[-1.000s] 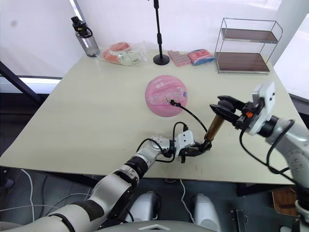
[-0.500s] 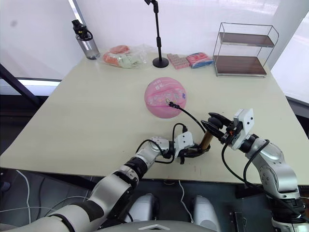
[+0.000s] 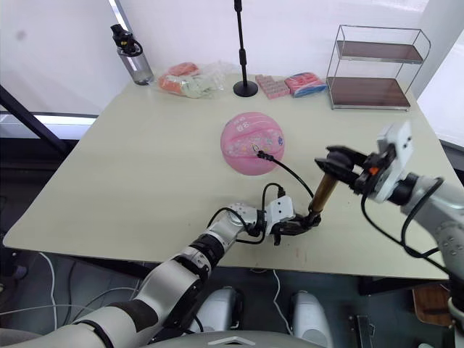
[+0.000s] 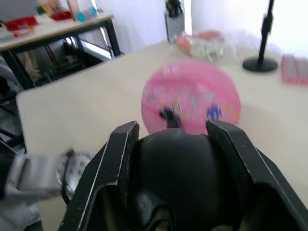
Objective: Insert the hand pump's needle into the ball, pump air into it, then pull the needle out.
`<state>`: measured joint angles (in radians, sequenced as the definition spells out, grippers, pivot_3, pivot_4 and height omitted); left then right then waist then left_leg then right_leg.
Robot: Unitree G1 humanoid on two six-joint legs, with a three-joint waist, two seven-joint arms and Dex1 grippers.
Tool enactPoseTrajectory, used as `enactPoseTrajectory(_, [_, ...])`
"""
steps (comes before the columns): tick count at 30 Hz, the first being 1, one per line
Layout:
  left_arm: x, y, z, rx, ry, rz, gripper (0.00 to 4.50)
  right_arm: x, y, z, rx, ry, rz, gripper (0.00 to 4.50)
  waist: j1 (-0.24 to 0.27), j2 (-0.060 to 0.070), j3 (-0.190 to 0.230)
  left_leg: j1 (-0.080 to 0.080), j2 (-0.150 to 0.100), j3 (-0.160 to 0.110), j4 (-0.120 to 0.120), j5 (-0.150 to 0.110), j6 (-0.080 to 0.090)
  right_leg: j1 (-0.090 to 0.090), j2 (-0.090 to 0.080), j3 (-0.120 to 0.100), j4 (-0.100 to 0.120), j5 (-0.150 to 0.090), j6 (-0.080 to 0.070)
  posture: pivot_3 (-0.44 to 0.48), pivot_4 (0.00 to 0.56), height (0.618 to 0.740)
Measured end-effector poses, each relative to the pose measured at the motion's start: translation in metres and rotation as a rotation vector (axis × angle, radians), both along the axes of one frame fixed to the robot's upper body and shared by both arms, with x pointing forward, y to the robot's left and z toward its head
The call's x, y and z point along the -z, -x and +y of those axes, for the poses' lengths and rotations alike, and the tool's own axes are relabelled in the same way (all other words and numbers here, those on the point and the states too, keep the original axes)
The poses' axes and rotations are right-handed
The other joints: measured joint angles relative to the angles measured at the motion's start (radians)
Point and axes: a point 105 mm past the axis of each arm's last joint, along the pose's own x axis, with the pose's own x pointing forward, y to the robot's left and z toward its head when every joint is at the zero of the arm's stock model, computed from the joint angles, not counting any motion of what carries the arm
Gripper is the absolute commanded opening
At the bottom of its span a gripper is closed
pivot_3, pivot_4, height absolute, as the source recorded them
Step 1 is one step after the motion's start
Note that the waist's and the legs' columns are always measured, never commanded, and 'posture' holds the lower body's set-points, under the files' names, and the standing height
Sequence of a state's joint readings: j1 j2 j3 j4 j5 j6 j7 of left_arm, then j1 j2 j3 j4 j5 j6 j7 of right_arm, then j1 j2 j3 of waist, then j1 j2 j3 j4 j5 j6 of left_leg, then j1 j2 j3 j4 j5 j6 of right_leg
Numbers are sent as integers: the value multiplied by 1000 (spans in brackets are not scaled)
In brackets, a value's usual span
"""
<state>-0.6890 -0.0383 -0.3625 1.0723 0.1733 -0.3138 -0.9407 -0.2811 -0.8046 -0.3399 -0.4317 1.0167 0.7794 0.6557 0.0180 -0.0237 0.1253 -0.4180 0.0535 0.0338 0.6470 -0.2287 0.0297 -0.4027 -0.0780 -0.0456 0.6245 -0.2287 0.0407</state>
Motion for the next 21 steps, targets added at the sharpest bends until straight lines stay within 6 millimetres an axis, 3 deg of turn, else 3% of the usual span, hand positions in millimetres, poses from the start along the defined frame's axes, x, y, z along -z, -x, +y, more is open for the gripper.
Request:
enactPoseTrajectory(4, [-1, 0, 0, 3, 0, -1, 1033, -37, 7, -6, -15, 5, -41, 1786, 0, 0, 2, 0, 0, 0, 0, 0, 0, 0, -1, 0, 0, 0, 0, 0, 150, 731])
enactPoseTrajectory(15, [-4, 0, -2, 20, 8, -11, 1033, -46, 6, -11, -2, 15, 31, 1786, 1, 0, 6, -9, -1, 0, 1, 0, 0, -6, -2, 0, 0, 2, -2, 0, 150, 731])
enactPoseTrajectory(18, [-4, 1, -2, 23, 9, -10, 1033, -36, 8, -8, 1, 12, -2, 1786, 3, -2, 4, -12, -5, 1, 2, 0, 0, -7, -1, -2, 0, 2, -1, 0, 150, 731])
enactPoseTrajectory(21, [-1, 0, -1, 13, 1, -8, 1033, -7, 6, -7, 20, 30, 7, 1786, 1, -7, 0, -10, -4, -1, 3, 0, 0, -4, 0, -4, 0, 0, 2, 0, 150, 731])
